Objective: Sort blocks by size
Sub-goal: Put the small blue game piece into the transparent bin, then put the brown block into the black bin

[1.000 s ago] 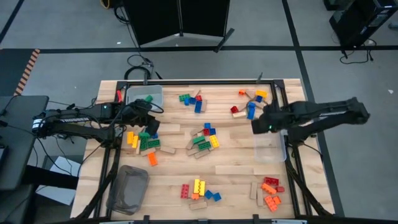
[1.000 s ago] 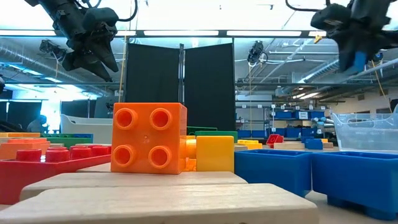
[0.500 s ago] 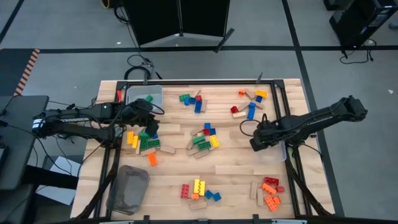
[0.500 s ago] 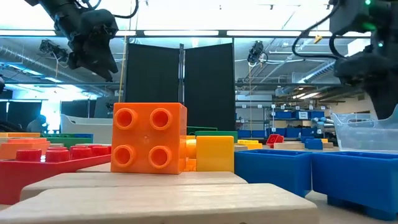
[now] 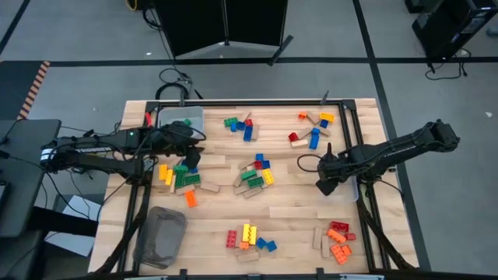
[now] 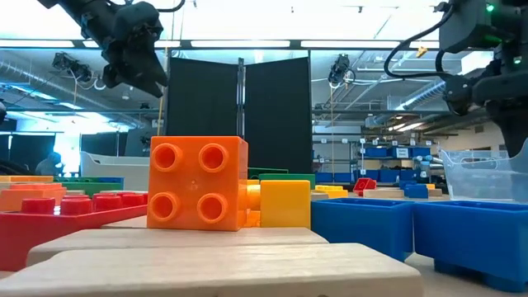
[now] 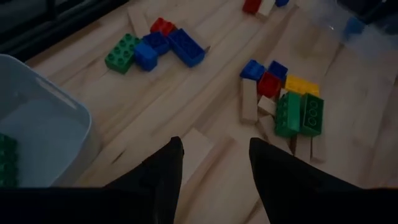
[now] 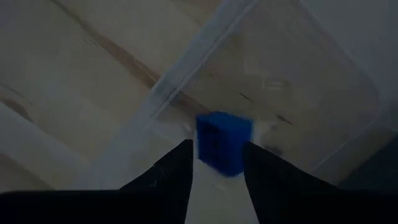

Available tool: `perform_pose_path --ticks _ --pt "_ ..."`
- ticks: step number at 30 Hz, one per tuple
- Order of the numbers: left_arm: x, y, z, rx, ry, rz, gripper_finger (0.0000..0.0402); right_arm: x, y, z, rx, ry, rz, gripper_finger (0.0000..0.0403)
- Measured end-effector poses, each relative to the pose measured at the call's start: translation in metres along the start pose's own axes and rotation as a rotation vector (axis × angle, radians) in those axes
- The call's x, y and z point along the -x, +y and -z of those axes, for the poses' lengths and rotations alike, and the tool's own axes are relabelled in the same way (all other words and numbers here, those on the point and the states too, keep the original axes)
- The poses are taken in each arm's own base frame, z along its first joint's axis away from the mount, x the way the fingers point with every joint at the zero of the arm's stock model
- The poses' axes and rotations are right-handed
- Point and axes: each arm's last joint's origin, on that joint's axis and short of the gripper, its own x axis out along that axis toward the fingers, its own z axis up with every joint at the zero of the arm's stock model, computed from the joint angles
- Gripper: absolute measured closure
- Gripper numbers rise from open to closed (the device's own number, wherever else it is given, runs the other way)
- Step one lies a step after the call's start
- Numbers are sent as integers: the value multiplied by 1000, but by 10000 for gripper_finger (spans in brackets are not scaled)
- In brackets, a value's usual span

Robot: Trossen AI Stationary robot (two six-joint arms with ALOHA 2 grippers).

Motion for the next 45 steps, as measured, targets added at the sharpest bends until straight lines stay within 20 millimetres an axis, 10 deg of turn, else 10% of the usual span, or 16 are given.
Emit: perform_pose_path --ticks 20,45 --pt "-44 -55 4 33 15 132 208 0 -1 -2 119 -53 27 249" --pt "-104 -101 56 -806 496 151 208 0 0 -4 170 -101 37 249"
